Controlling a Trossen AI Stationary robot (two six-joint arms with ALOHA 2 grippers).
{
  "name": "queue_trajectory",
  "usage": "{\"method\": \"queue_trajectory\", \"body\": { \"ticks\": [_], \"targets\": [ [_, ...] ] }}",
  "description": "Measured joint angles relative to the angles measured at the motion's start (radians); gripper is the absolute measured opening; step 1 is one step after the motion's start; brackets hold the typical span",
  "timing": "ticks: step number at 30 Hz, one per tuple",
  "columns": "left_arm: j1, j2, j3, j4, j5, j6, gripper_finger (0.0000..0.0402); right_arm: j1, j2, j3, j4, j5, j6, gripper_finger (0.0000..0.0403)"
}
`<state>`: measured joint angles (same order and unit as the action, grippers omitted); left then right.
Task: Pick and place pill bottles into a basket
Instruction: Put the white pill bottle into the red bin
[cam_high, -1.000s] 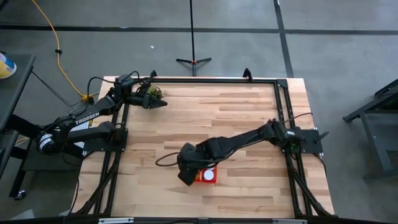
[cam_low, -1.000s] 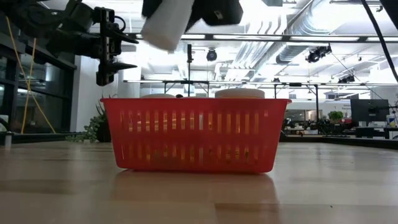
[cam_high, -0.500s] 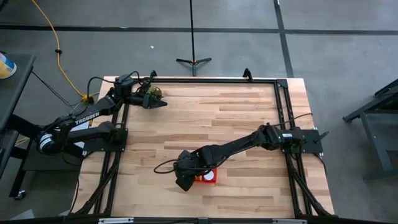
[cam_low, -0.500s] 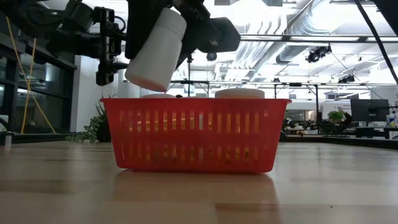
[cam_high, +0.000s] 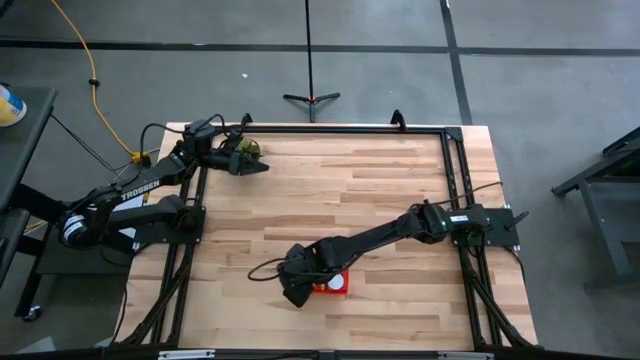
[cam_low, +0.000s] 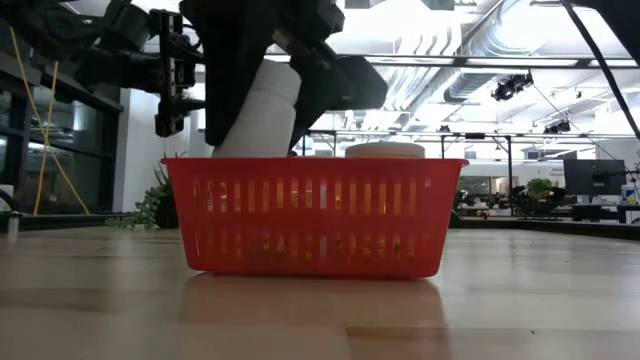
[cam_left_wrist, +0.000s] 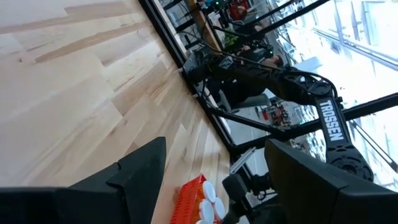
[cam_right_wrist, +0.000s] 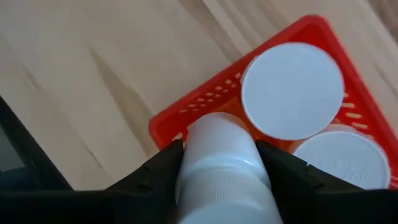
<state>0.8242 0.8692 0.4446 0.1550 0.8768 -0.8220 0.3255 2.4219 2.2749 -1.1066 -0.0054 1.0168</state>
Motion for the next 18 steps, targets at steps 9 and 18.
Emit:
{"method": "queue_trajectory", "body": {
  "ticks": [9, 18],
  "targets": [
    [0.0, 0.0, 0.0, -0.001, 0.028, 0.003, 0.0308, -0.017, 0.005, 0.002, 0.012, 0.003, 0.008, 0.0189],
    [0.0, 0.0, 0.0, 0.0, 0.035, 0.009, 0.0308, -0.018, 0.007, 0.002, -0.042, -0.005, 0.016, 0.024]
  ]
}}
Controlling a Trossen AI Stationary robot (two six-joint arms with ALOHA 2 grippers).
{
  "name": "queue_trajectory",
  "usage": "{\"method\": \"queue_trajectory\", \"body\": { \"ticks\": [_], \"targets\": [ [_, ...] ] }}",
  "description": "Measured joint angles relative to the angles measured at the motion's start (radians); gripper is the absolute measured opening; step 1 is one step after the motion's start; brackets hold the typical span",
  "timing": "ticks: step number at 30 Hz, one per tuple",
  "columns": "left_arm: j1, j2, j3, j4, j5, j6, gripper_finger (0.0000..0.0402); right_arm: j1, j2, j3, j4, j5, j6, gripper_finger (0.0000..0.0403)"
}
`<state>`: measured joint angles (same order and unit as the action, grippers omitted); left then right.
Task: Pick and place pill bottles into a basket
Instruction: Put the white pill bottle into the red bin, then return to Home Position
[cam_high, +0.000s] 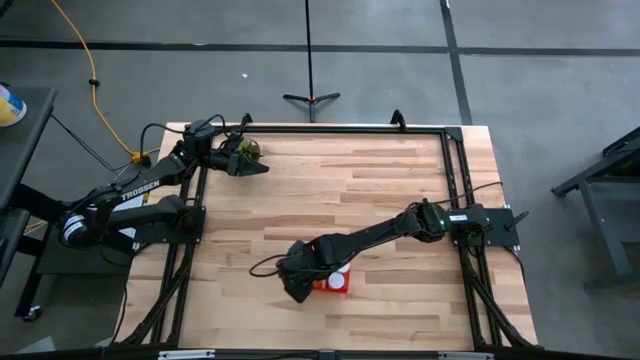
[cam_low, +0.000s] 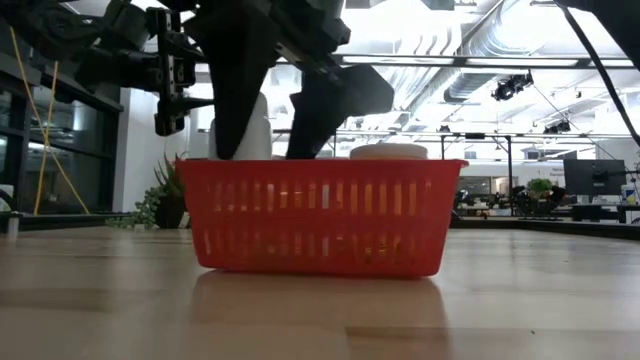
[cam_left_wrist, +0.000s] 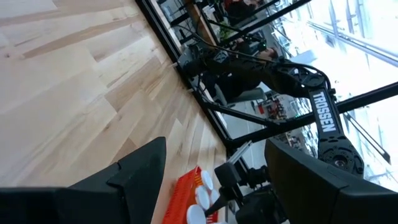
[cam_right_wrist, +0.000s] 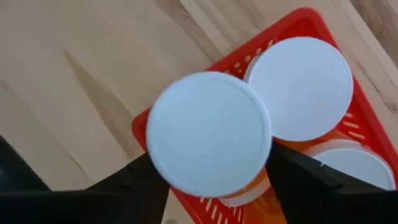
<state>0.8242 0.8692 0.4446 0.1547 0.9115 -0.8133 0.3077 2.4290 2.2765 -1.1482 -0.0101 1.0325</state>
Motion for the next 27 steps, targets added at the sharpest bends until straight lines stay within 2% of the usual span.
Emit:
{"method": "queue_trajectory", "body": {
  "ticks": [5, 14, 19, 27],
  "targets": [
    [0.0, 0.0, 0.0, 0.0, 0.0, 0.001, 0.0308, 0.0, 0.0, 0.0, -0.007, -0.008, 0.011, 0.0247],
    [0.0, 0.0, 0.0, 0.0, 0.001, 0.001, 0.0308, -0.002, 0.0, 0.013, -0.022, -0.088, 0.014, 0.0255],
    [0.0, 0.0, 0.0, 0.0, 0.001, 0.002, 0.0308, 0.0, 0.0, 0.077, -0.073, -0.073, 0.009, 0.0256],
    [0.0, 0.0, 0.0, 0.0, 0.045, 0.023, 0.0308, 0.0, -0.041, 0.074, -0.088, -0.068, -0.017, 0.0256]
  ]
}}
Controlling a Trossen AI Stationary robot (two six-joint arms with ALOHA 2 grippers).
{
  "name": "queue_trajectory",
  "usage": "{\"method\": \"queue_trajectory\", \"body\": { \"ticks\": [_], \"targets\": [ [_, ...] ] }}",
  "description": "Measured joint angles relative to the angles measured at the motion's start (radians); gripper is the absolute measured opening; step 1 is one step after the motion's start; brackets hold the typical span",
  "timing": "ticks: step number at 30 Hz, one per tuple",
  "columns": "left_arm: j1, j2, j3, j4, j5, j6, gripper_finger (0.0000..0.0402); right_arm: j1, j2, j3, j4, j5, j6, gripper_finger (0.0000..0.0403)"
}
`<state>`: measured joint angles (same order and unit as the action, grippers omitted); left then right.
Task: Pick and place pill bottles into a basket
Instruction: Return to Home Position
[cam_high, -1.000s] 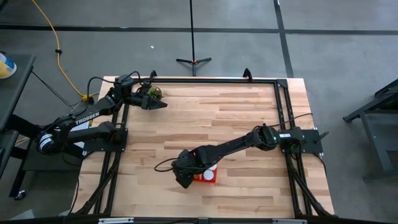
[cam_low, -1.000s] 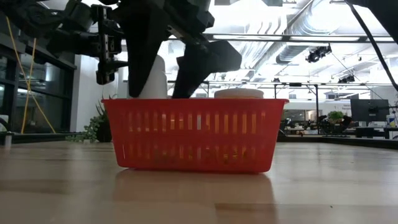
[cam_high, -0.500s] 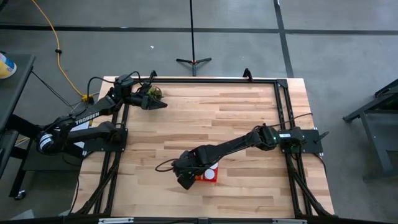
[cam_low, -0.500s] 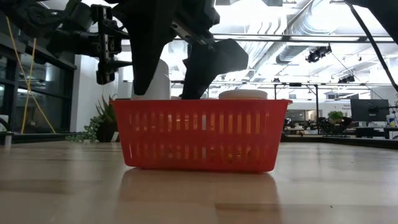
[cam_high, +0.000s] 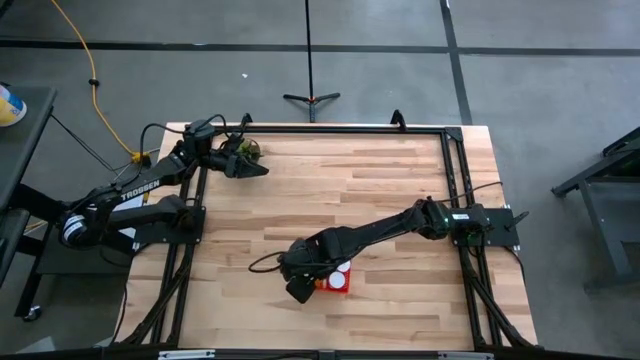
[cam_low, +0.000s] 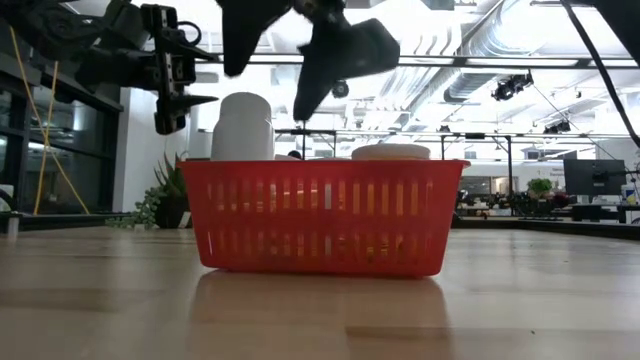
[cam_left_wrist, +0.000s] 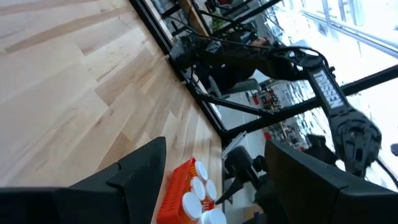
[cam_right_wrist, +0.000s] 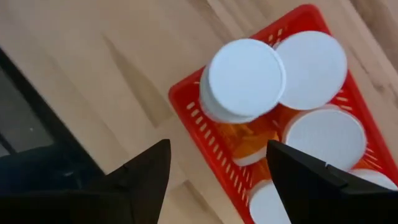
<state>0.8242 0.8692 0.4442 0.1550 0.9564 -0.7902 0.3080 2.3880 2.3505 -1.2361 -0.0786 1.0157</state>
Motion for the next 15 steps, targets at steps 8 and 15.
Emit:
{"method": "queue_trajectory", "body": {
  "ticks": [8, 15],
  "targets": [
    [0.0, 0.0, 0.0, 0.002, 0.005, 0.0, 0.0308, -0.007, -0.073, 0.0, -0.01, 0.103, -0.071, 0.0256],
    [0.0, 0.0, 0.0, 0.007, 0.005, 0.0, 0.0308, -0.028, -0.175, 0.0, -0.04, 0.256, -0.201, 0.0256]
  ]
}}
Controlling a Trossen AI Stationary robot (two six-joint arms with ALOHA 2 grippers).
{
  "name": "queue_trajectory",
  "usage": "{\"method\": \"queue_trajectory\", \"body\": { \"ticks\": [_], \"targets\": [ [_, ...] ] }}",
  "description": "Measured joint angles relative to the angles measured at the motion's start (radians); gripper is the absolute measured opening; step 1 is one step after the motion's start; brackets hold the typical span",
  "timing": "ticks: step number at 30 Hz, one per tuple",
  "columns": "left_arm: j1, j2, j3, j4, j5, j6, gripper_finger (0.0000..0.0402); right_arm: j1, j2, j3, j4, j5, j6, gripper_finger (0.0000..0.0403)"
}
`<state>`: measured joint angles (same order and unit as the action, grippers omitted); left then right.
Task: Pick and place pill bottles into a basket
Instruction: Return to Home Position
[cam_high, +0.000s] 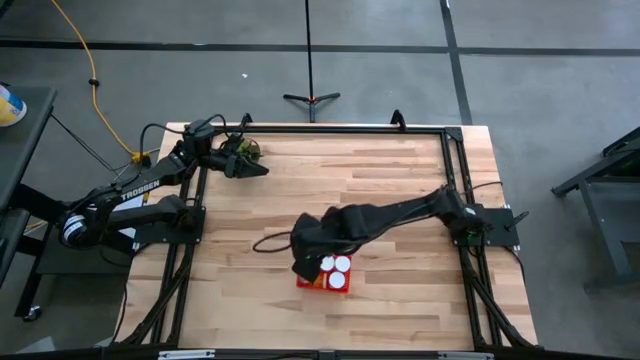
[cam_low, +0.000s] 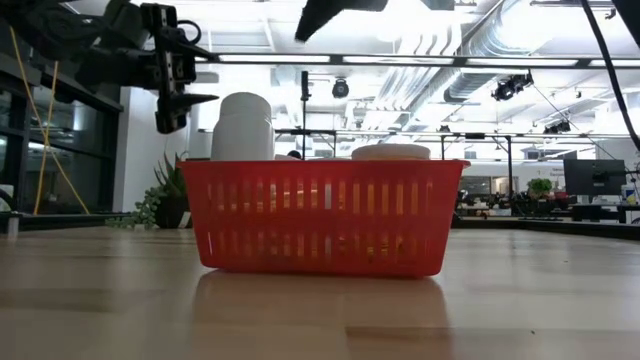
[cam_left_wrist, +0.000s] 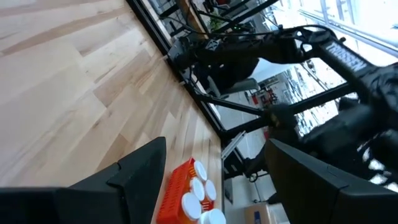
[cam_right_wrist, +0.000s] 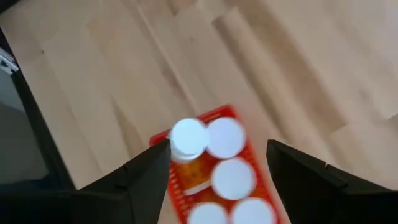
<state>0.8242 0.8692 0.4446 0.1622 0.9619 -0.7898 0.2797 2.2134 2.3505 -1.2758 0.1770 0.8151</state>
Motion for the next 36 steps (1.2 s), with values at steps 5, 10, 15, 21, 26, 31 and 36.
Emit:
{"method": "queue_trajectory", "body": {
  "ticks": [5, 10, 15, 21, 26, 31, 36],
  "targets": [
    [-0.004, -0.012, -0.001, 0.08, 0.003, -0.001, 0.0308, -0.027, -0.07, 0.0, -0.042, 0.078, -0.129, 0.0256],
    [-0.091, -0.064, 0.01, 0.32, -0.061, -0.024, 0.0308, -0.06, -0.13, 0.0, -0.053, 0.124, -0.274, 0.0256],
    [-0.24, -0.11, 0.126, 0.312, -0.24, 0.04, 0.0308, -0.103, -0.181, 0.0, -0.052, 0.133, -0.398, 0.0255],
    [-0.49, -0.126, 0.305, -0.02, -0.457, 0.263, 0.0308, -0.158, -0.226, 0.0, -0.028, 0.131, -0.514, 0.0256],
    [-0.727, -0.111, 0.426, -0.247, -0.737, 0.453, 0.0308, -0.189, -0.263, 0.0, 0.07, 0.072, -0.609, 0.0256],
    [-0.899, -0.101, 0.446, -0.285, -0.957, 0.557, 0.0308, -0.198, -0.287, 0.0, 0.16, -0.008, -0.688, 0.0256],
    [-0.952, -0.087, 0.446, -0.323, -1.044, 0.579, 0.0308, -0.196, -0.289, 0.0, 0.158, -0.03, -0.73, 0.0256]
  ]
}}
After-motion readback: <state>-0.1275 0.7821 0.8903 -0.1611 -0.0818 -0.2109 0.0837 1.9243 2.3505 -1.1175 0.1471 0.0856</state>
